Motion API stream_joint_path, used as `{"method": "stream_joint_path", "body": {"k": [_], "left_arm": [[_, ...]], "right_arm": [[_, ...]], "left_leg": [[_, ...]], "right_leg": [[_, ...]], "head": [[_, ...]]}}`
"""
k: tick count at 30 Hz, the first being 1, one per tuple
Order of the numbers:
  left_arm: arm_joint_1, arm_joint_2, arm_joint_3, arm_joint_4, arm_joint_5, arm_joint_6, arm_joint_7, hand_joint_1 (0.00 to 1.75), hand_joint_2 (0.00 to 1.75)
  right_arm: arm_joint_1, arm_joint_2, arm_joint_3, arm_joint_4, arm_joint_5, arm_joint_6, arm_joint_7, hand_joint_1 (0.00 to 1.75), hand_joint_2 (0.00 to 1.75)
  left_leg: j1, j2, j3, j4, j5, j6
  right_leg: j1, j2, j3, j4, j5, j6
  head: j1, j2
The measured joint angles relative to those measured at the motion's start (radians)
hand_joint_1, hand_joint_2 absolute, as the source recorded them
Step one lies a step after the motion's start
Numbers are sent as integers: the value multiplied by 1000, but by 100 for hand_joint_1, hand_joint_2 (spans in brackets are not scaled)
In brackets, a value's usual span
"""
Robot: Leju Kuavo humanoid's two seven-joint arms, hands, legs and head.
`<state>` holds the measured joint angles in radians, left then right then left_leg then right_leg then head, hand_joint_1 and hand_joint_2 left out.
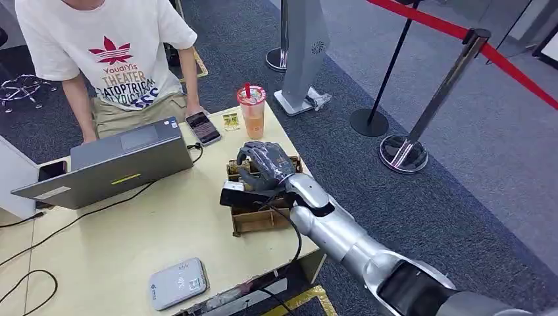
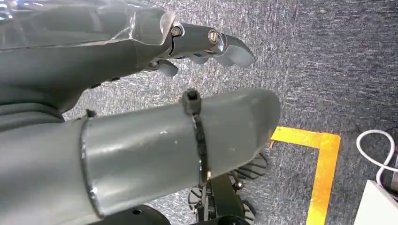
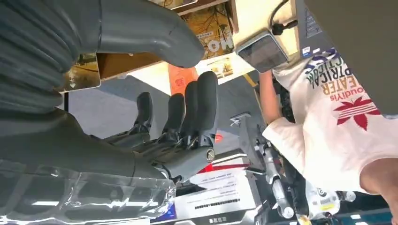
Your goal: Pass the card to the sensor for recognition and then transmit it.
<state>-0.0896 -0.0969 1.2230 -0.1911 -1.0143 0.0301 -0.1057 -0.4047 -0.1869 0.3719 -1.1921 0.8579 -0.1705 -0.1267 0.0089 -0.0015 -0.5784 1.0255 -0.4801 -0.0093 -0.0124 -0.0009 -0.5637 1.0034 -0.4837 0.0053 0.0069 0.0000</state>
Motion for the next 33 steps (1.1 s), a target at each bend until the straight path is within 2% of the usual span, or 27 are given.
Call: {"method": "stream_joint_path", "body": {"k": [3,6,9,11,14,15,18,33], "left_arm": [[0,0,0,0,0,0,-1,0,0],[0,0,0,0,0,0,-1,0,0],[0,0,0,0,0,0,-1,0,0],[0,0,0,0,0,0,-1,0,0],[0,0,0,0,-2,0,-1,0,0],[0,0,0,0,-2,0,-1,0,0],[0,0,0,0,-4,0,-1,0,0],[0,0,0,0,2,0,1,0,0]], "right_arm": [[0,0,1,1,0,3,3,103,175],[0,-1,2,3,0,5,11,108,175],[0,-1,2,7,0,5,15,99,175],[0,-1,2,11,1,4,19,103,175],[0,-1,2,14,1,3,22,96,175],[0,-1,2,15,1,3,22,99,175],[4,-1,2,15,4,3,28,94,175],[15,3,11,30,22,24,26,91,175]], "left_leg": [[0,0,0,0,0,0],[0,0,0,0,0,0],[0,0,0,0,0,0],[0,0,0,0,0,0],[0,0,0,0,0,0],[0,0,0,0,0,0],[0,0,0,0,0,0],[0,0,-1,0,0,0]], "right_leg": [[0,0,0,0,0,0],[0,0,0,0,0,0],[0,0,0,0,0,0],[0,0,0,0,0,0],[0,0,0,0,0,0],[0,0,0,0,0,0],[0,0,0,0,0,0],[0,0,0,0,0,0]], "head": [[0,0],[0,0],[0,0],[0,0],[0,0],[0,0],[0,0],[0,0]]}}
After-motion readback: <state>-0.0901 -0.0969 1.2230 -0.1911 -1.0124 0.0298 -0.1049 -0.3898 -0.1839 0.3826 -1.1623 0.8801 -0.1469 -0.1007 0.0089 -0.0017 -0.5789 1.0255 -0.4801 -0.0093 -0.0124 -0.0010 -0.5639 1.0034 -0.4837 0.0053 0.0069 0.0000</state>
